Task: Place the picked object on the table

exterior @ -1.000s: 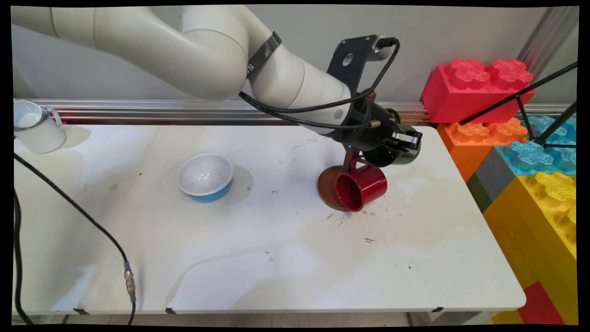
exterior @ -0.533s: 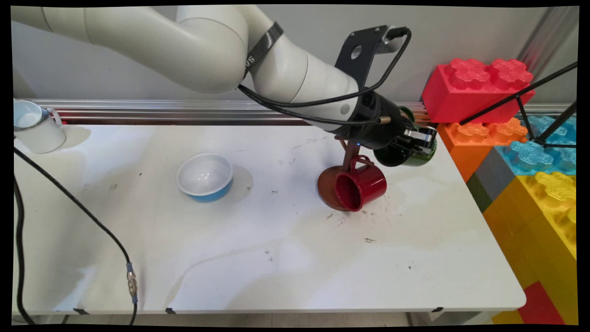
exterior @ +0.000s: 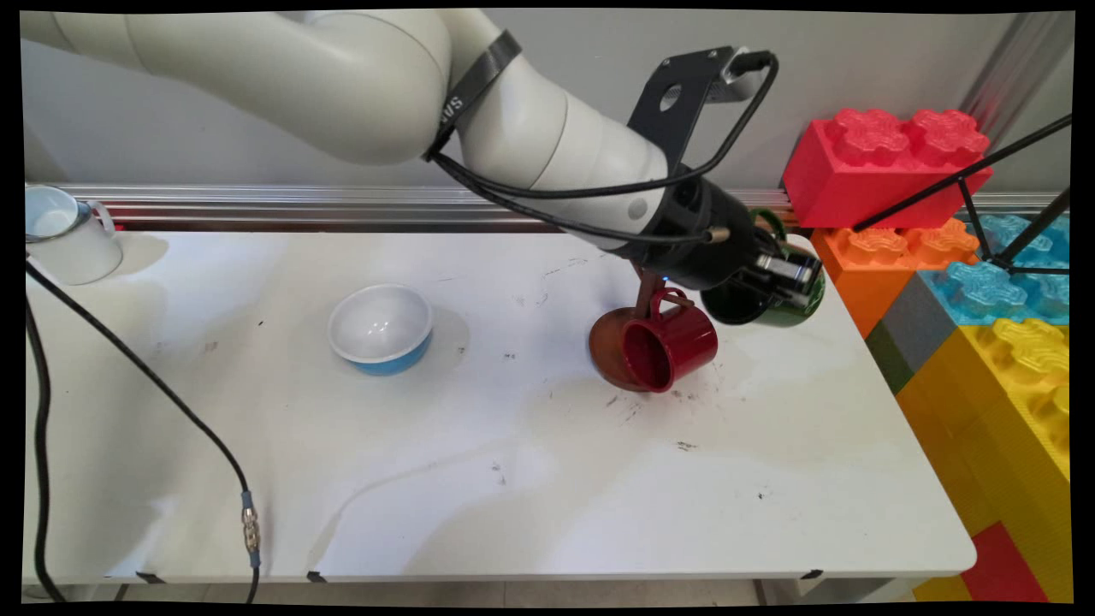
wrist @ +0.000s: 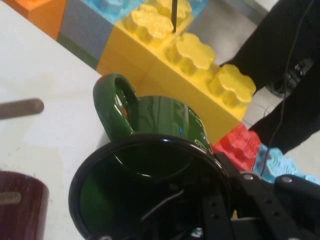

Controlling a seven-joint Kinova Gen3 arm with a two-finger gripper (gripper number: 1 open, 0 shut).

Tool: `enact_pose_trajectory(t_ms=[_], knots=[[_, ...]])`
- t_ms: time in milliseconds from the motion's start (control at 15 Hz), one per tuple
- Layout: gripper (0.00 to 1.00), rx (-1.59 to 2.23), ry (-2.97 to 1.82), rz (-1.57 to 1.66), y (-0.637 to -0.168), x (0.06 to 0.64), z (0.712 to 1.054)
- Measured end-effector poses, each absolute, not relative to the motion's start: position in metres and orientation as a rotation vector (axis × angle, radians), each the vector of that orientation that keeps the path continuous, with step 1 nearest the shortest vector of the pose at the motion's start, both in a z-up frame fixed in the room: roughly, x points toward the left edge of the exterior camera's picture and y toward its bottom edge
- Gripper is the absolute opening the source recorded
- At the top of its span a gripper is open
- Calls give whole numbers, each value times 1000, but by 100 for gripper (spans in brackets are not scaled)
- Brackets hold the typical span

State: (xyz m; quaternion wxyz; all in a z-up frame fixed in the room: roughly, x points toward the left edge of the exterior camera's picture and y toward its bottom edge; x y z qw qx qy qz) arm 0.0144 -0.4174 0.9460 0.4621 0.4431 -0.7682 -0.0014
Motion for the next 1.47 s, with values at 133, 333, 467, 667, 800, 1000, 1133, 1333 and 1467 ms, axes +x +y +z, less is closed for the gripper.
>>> enact_pose_trajectory(t_ms=[133, 333, 467, 667, 800, 1000, 1133, 1333, 1467], knots=[[0, 1076, -1936, -6, -411, 19, 946], [0, 1062, -2024, -8, -400, 28, 945], [0, 1062, -2091, -3, -392, 36, 945], [0, 1069, -2179, 8, -384, 49, 944], [0, 1071, -2245, 20, -380, 60, 943], [0, 1061, -2354, 46, -375, 79, 939], [0, 1036, -2427, 70, -376, 91, 936], [0, 966, -2540, 123, -385, 110, 927], [0, 906, -2612, 168, -396, 122, 919]])
